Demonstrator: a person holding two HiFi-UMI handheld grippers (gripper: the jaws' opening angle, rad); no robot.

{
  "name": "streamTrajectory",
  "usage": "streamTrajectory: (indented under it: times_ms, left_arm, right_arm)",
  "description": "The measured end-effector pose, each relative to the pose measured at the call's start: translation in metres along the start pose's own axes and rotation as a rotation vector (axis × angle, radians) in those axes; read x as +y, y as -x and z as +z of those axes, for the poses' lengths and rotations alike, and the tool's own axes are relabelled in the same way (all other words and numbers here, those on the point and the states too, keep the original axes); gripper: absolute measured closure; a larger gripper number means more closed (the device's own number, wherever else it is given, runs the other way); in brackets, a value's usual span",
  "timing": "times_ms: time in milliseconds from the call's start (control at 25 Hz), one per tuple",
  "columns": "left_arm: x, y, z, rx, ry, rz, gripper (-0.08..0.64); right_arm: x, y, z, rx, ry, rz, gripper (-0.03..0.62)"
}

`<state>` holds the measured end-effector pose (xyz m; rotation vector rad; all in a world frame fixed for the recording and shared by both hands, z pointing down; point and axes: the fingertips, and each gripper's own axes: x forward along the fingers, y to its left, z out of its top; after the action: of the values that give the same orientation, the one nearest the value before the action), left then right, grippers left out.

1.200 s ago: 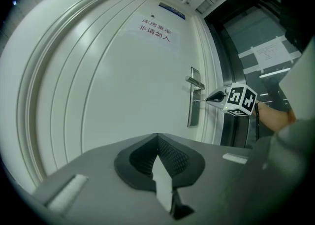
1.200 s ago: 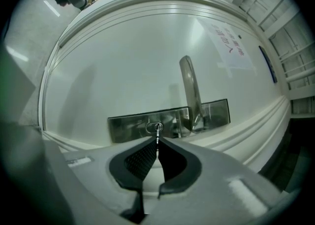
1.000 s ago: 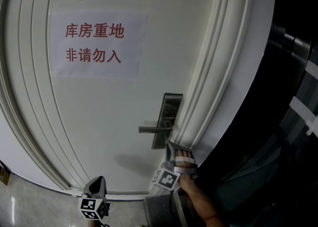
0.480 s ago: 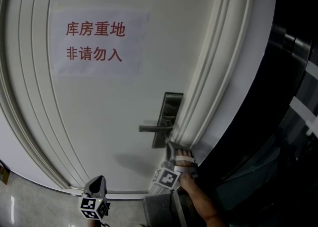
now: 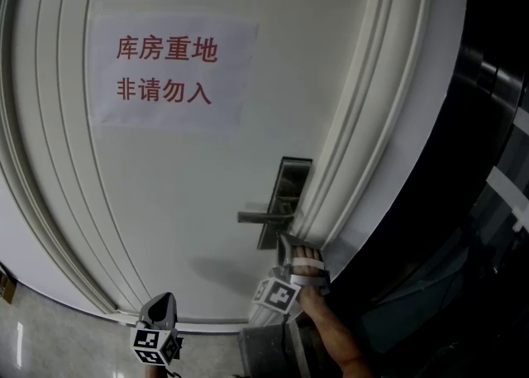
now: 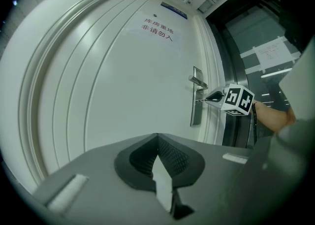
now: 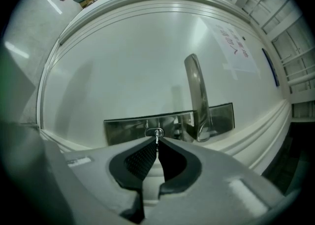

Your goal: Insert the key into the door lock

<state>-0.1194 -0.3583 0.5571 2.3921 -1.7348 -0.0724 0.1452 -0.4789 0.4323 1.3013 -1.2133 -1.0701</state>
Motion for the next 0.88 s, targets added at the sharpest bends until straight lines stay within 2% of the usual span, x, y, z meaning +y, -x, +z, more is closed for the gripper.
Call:
streamTrajectory:
  times_ms: [760, 880]
  left_arm:
    - [0.006, -0.005, 0.004, -0.004, -0.003, 0.01, 0.557]
    - [0.008, 0.0, 0.004, 0.0, -0.003, 0.019, 0.557]
  right_arm:
    - [0.0, -0.02, 0.002, 0.015, 0.026, -0.019, 0.578]
    - [-0.002, -0.018, 0.007, -0.004, 0.001, -0.017, 0.578]
